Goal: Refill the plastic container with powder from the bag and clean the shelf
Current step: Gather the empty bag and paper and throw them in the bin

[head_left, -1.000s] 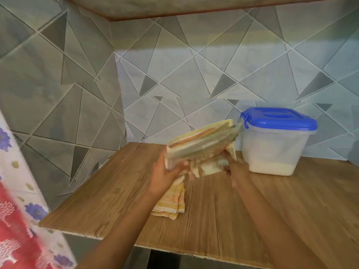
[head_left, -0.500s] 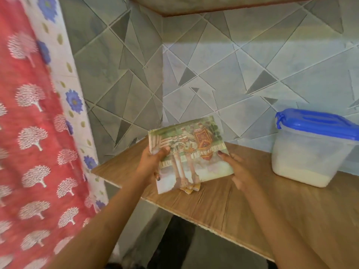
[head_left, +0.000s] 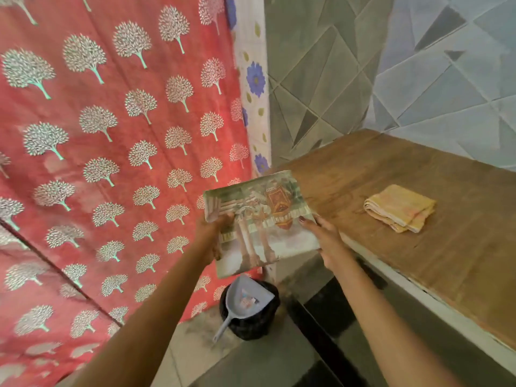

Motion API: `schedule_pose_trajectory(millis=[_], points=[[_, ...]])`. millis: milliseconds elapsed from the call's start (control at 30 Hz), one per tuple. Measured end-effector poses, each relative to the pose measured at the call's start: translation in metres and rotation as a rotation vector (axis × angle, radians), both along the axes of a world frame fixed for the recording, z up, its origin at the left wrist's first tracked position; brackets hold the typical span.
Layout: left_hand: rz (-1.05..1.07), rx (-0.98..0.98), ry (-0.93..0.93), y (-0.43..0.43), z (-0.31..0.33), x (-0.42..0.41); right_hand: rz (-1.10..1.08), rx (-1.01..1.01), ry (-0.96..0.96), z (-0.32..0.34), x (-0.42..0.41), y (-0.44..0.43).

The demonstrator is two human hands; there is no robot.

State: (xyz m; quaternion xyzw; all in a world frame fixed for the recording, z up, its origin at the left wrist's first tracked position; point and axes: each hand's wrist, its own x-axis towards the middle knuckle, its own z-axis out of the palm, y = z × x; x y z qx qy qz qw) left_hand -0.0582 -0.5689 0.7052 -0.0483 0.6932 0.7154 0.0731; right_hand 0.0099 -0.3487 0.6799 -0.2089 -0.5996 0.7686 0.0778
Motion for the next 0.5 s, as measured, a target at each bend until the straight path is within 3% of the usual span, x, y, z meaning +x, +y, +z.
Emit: schedule_pose_trajectory(millis=[500], points=[[-0.049,-0.186,-0.248,-0.148,-0.173,-0.186,0.034,-0.024,-0.425,-0.177,-0.172,-0.142]])
